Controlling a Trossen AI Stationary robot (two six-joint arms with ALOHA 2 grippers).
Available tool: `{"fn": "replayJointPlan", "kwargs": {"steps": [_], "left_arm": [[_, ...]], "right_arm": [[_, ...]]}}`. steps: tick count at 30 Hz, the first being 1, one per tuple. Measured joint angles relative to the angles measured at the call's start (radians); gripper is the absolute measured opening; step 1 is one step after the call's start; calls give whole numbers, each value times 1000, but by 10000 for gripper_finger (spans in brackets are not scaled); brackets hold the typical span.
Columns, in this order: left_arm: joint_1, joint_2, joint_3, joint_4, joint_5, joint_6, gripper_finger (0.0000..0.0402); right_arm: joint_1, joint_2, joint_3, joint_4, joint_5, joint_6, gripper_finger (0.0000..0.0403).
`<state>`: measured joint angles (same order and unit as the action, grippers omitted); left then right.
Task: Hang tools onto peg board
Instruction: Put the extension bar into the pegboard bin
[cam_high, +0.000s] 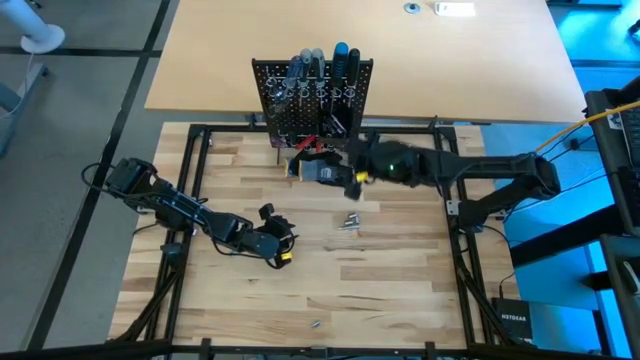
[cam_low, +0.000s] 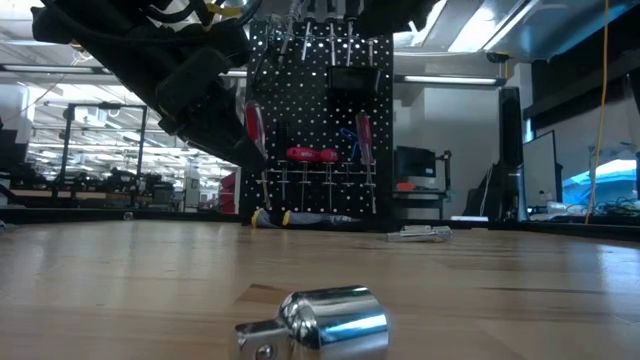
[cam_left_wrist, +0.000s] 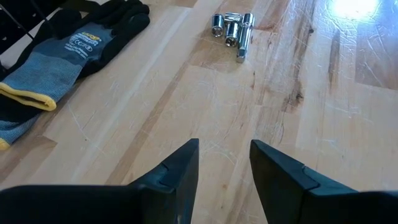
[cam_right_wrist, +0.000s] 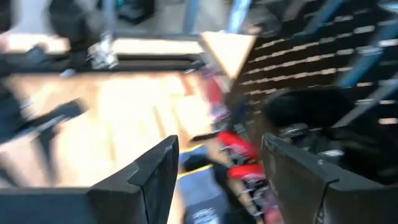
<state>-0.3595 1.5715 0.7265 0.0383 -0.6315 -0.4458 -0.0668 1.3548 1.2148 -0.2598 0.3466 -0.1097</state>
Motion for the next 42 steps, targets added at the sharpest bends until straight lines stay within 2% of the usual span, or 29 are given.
{"fn": "replayJointPlan", "kwargs": {"steps": [8, 14, 20, 32, 36, 42], "left_arm": [[0, 0, 0, 1, 0, -3, 134], [0, 0, 0, 1, 0, -4, 134], [0, 0, 0, 1, 0, -5, 134], [0, 0, 0, 1, 0, -3, 134], [0, 0, 0, 0, 0, -3, 134], [0, 0, 0, 0, 0, -3, 134]], "right_arm": [[174, 36, 0, -134, -2, 29, 225], [251, 106, 0, -213, -2, 52, 225], [292, 209, 0, -262, -50, 87, 225], [308, 405, 0, -385, -52, 118, 223], [308, 432, 0, -402, -88, 137, 198], [301, 457, 0, -412, -114, 130, 134]]}}
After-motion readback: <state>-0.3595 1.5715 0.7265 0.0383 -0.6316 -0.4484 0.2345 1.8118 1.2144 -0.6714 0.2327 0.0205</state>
